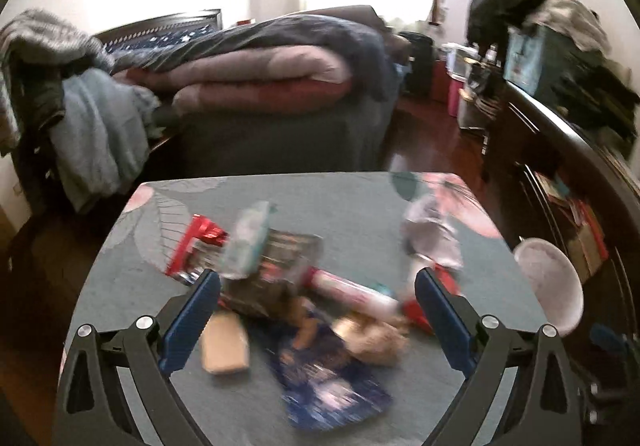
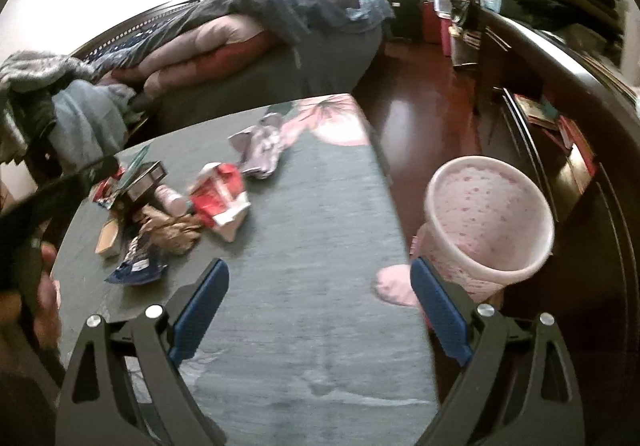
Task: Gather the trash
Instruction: 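Return to the table and grasp the tissue pack with the left tool, then grasp the red-white paper bag with the right tool, then carry the bag and tissue pack to the bin and release both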
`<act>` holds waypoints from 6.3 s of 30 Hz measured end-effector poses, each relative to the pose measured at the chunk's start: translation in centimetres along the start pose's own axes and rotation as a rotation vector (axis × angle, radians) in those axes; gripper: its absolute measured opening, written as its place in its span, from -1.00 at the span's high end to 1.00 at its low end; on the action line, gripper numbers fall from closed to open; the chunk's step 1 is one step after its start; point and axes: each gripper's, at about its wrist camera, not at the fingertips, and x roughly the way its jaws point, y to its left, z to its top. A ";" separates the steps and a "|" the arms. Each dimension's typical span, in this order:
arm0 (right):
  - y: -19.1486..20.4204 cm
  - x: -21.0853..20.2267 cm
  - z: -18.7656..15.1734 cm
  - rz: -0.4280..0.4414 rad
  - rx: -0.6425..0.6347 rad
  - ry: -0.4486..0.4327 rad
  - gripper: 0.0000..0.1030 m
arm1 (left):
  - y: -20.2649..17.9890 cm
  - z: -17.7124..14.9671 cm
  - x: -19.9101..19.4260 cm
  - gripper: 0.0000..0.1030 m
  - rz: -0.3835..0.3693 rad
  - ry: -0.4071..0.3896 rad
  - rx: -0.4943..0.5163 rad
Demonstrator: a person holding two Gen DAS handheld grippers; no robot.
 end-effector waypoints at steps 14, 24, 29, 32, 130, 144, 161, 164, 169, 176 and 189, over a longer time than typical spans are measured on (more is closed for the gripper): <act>4.6 1.9 0.6 0.027 -0.088 0.010 -0.80 | 6.8 1.5 9.1 -0.54 -0.148 0.163 -0.143; 5.8 3.2 0.6 0.036 -0.100 0.026 -0.80 | 7.8 1.5 11.7 -0.19 -0.196 0.214 -0.183; 5.9 3.6 0.7 0.039 -0.093 0.028 -0.80 | 8.2 1.1 12.2 0.21 -0.197 0.219 -0.207; 5.9 3.9 0.9 0.039 -0.087 0.028 -0.80 | 8.9 1.2 11.9 0.59 -0.236 0.199 -0.237; -1.7 10.2 5.6 -0.014 0.010 0.047 -0.83 | 5.0 0.7 -2.4 0.68 -0.318 -0.058 -0.137; 1.0 9.1 4.9 0.030 -0.102 0.009 -0.35 | 5.0 0.7 -2.1 0.68 -0.308 -0.050 -0.139; -0.8 0.3 2.2 0.130 -0.028 -0.055 -0.36 | -1.9 1.4 -5.3 0.68 -0.399 -0.090 -0.017; -2.8 -1.0 1.9 0.107 0.003 -0.075 -0.37 | -4.3 1.6 -5.4 0.68 -0.433 -0.087 0.017; -7.1 -2.0 1.6 0.036 0.060 -0.091 -0.37 | -8.9 2.0 -5.1 0.68 -0.489 -0.080 0.079; -12.8 -2.4 1.0 -0.064 0.150 -0.098 -0.37 | -15.5 2.2 -3.7 0.68 -0.571 -0.048 0.168; -21.3 0.8 0.7 -0.202 0.276 -0.076 -0.38 | -25.9 1.3 2.1 0.68 -0.683 0.057 0.286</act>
